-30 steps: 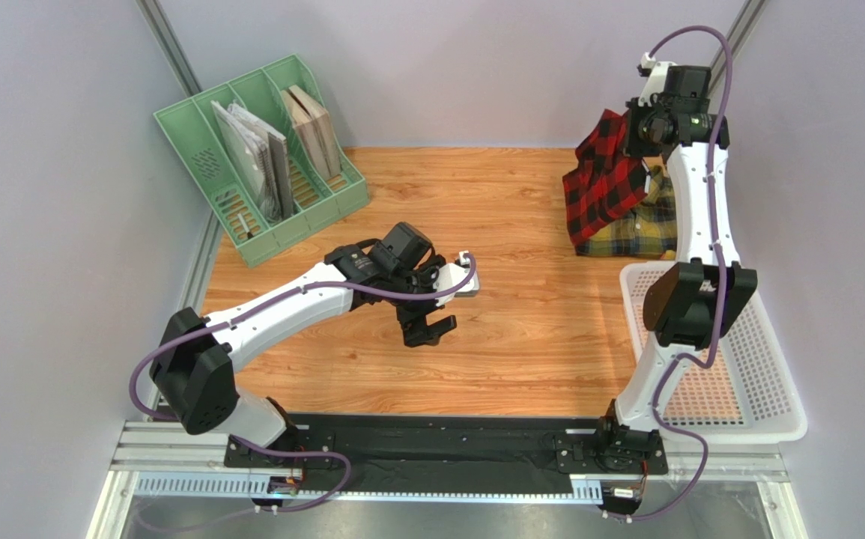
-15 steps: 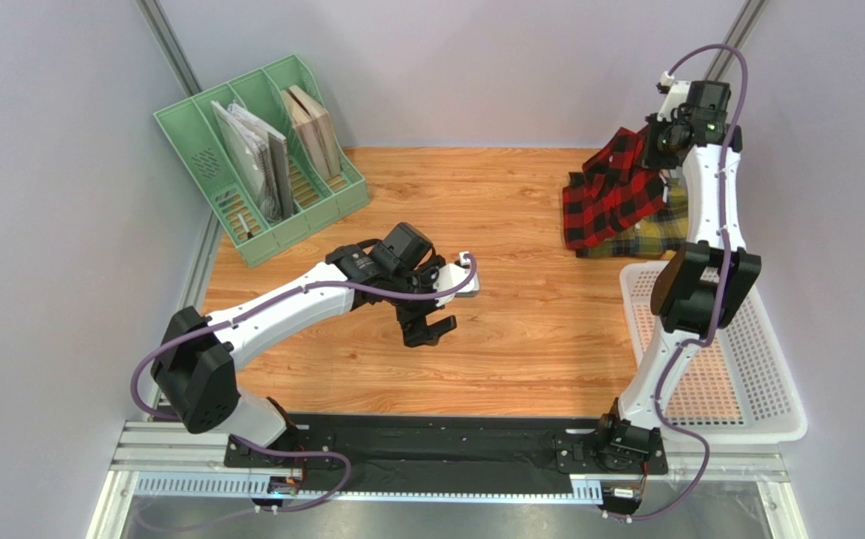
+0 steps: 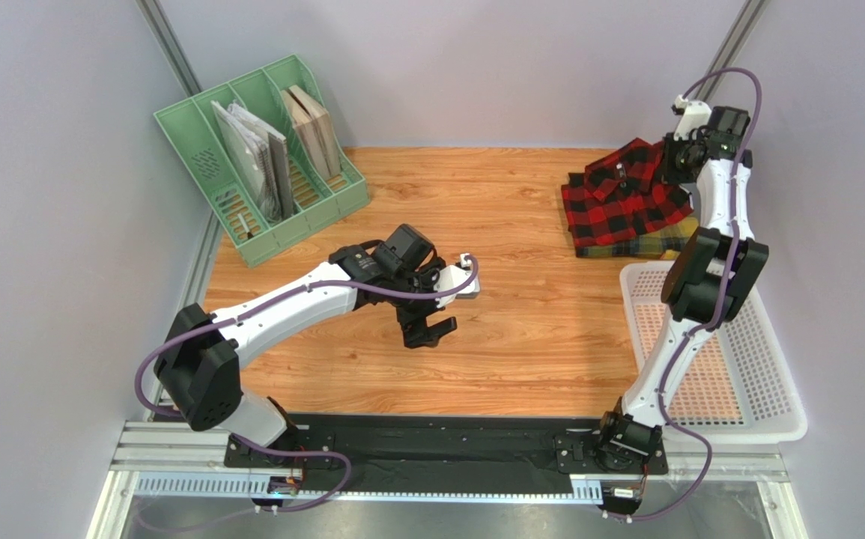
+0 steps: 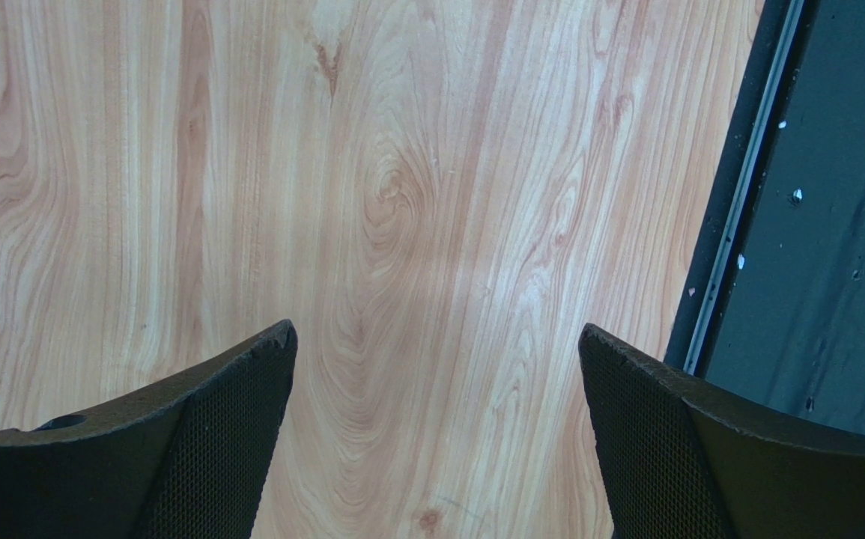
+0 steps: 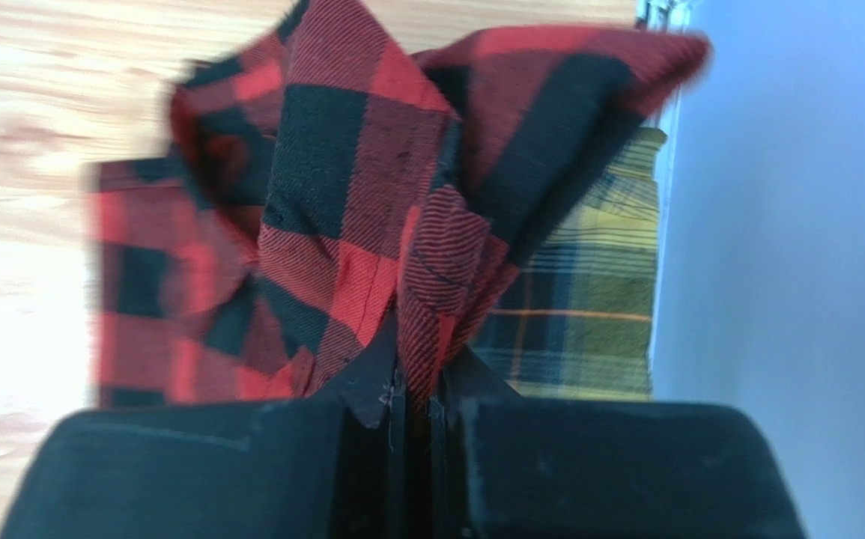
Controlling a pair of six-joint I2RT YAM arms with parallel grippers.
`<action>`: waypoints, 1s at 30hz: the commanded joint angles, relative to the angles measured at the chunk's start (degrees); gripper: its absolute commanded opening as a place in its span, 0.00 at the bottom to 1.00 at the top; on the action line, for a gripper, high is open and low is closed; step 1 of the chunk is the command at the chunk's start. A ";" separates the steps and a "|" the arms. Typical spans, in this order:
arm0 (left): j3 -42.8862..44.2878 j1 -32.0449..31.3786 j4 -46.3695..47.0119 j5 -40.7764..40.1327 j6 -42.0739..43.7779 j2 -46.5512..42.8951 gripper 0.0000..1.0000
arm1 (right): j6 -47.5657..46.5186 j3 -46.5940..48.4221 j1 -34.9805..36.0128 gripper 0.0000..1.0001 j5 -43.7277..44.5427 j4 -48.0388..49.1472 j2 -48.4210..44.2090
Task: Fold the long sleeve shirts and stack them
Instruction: Neatly place the folded shirt to the corner
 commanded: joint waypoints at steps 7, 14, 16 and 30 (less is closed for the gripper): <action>-2.69 0.58 -0.57 1.07 -1.50 -1.22 0.99 | -4.97 -5.31 -2.98 0.02 4.53 15.73 6.71; -2.25 4.09 -2.07 5.73 -4.58 -0.35 0.99 | -7.42 -5.31 -3.07 0.44 11.67 15.38 6.02; -2.25 4.88 -1.98 6.51 -4.93 -0.52 0.99 | -8.21 -5.40 -3.07 0.64 10.79 15.90 2.95; -0.14 8.13 -2.51 9.59 -3.44 0.36 0.99 | -2.94 3.21 -0.87 0.14 7.17 9.31 4.59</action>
